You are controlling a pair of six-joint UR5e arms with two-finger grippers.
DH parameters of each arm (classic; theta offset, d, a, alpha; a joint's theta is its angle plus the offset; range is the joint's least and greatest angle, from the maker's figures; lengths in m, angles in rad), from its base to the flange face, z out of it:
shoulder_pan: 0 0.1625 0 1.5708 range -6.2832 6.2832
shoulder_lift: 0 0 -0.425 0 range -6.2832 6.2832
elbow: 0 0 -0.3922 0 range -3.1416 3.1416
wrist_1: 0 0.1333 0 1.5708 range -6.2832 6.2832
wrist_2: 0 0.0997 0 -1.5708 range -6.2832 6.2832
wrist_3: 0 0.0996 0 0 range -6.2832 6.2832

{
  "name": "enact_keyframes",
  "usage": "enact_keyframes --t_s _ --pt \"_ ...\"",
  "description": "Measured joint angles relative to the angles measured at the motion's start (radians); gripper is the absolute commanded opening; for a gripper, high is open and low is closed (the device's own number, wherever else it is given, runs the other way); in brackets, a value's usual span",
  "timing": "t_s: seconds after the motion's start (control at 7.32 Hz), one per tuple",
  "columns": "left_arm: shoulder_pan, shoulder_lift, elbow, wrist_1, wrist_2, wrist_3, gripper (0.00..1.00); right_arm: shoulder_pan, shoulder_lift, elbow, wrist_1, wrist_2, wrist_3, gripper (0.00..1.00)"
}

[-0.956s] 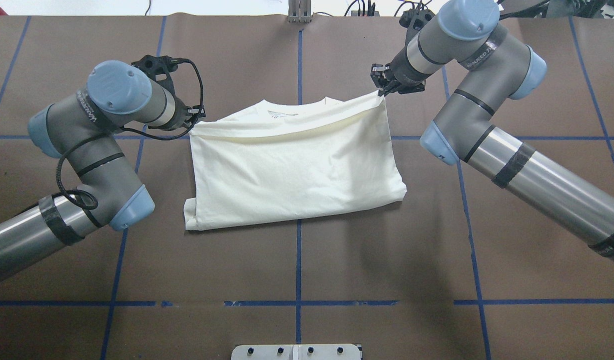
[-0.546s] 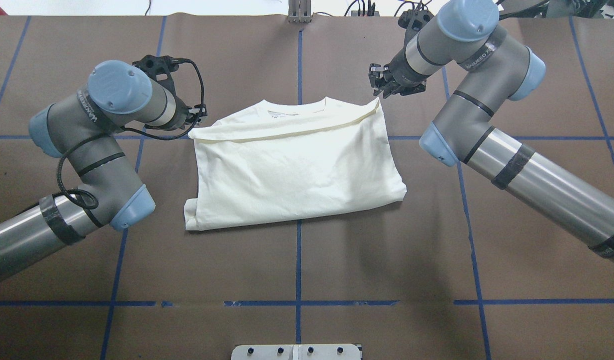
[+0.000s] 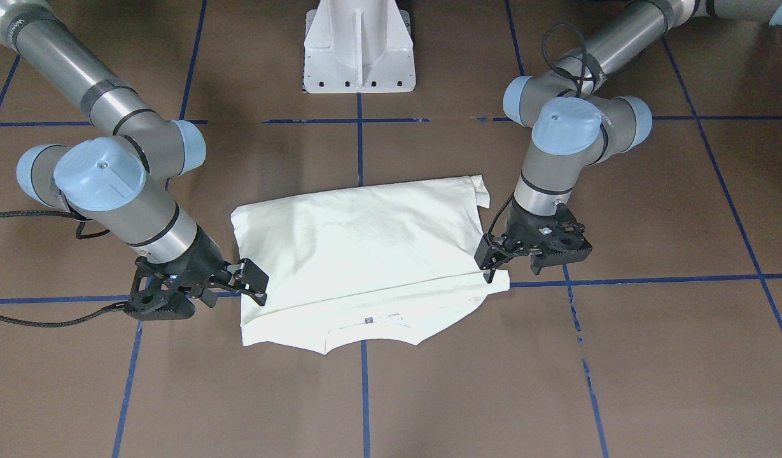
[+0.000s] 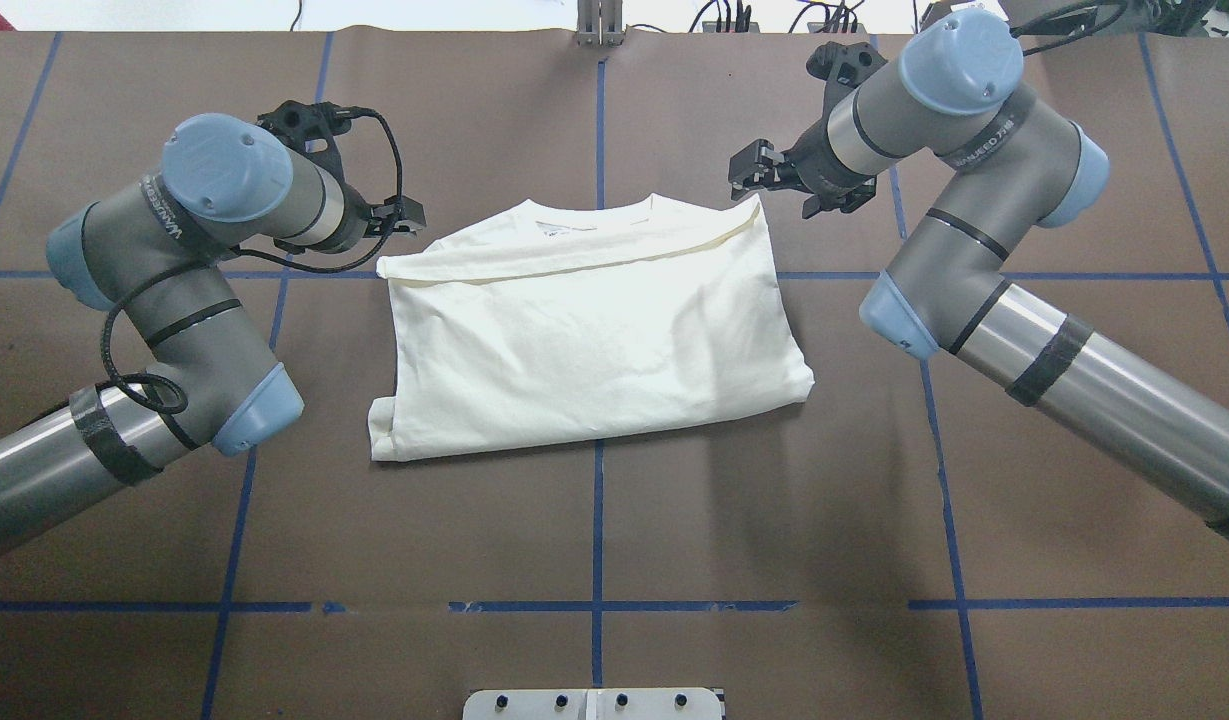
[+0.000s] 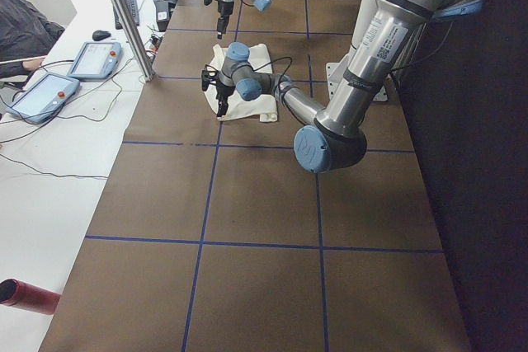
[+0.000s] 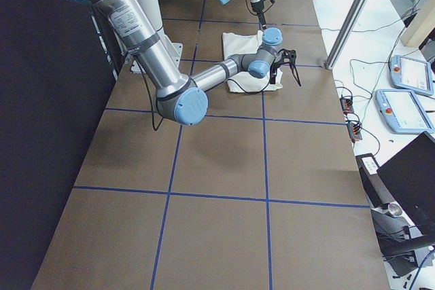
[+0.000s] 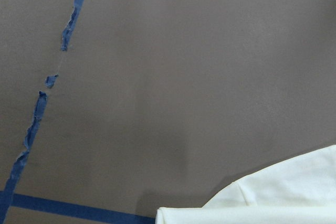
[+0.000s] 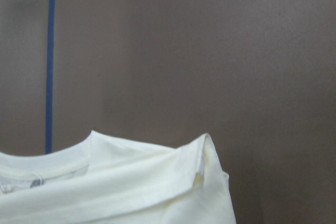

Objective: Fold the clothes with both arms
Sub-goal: 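Open both grippers and lift them off the folded shirt, then grasp the folded shirt edges with both grippers and rotate it on the table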

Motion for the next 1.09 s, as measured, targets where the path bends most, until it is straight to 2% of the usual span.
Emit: enact_keyframes --t_s 0.41,0.68,0.82,0.96,1.09 --pt "-0.008 0.034 -0.037 -0.001 -0.001 0.027 1.0 -0.115 -0.169 0.181 0.003 -0.012 0.013 1.0" --pt "-0.008 0.044 -0.072 0.004 -0.001 0.026 1.0 -0.156 -0.258 0.251 0.003 -0.018 0.017 0.98" --pt "-0.007 0.046 -0.087 0.005 -0.002 0.022 1.0 -0.168 -0.274 0.255 0.002 -0.021 0.018 0.67" --pt "-0.006 0.049 -0.097 0.005 -0.002 0.019 1.0 -0.18 -0.279 0.254 0.002 -0.026 0.019 0.21" --pt "-0.006 0.053 -0.101 0.005 -0.002 0.019 1.0 -0.189 -0.281 0.253 0.003 -0.033 0.019 0.0"
